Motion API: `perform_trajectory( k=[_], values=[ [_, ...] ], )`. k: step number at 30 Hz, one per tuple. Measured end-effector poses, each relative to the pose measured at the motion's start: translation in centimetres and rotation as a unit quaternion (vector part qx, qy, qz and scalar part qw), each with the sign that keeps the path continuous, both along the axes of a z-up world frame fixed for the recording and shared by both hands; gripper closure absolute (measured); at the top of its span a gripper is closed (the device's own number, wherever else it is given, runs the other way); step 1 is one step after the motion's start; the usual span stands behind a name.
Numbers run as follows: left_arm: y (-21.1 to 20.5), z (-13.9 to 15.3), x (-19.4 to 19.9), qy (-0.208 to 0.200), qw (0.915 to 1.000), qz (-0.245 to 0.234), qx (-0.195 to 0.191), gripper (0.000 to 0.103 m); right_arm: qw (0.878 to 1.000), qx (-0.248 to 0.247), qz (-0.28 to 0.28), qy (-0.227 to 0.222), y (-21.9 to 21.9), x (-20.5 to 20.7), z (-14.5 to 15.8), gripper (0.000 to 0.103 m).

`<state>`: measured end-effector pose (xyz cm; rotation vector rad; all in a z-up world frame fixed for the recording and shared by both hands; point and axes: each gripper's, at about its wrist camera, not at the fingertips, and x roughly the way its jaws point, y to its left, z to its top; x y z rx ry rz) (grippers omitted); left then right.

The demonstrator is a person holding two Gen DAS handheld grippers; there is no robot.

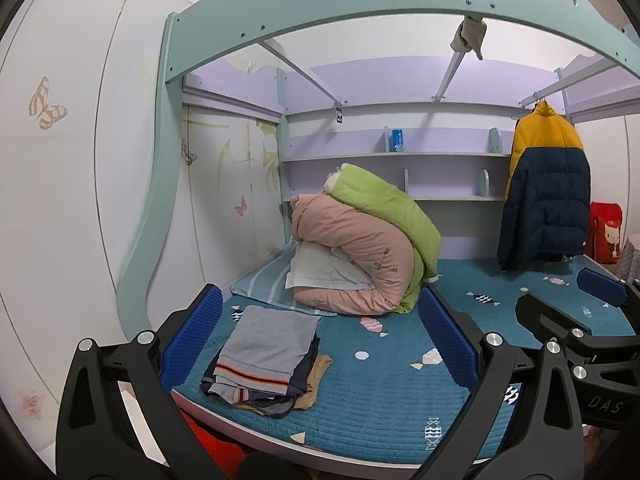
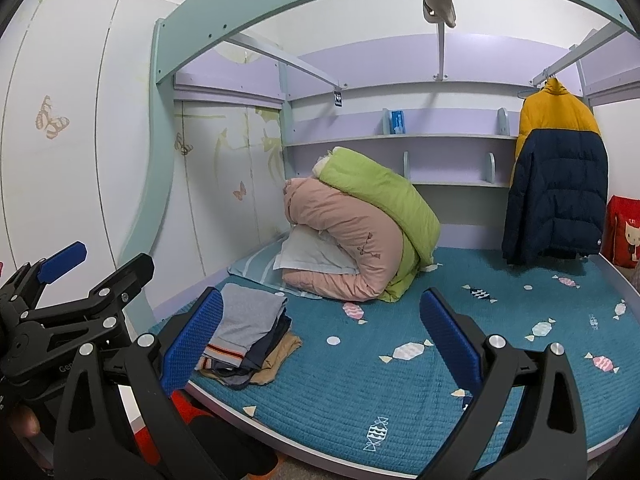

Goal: Fold large clothes

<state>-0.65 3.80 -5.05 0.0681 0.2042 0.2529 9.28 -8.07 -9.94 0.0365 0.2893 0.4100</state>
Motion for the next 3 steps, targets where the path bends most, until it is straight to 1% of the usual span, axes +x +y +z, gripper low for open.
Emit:
perform_trajectory(
  k=[3],
  values=[
    [0.0, -1.0, 1.7, 0.025, 0.9997, -0.004, -0.001, 0.005, 1.0, -0.007, -0.005, 0.017, 0.0, 1.2, -0.9, 0.008]
  ],
)
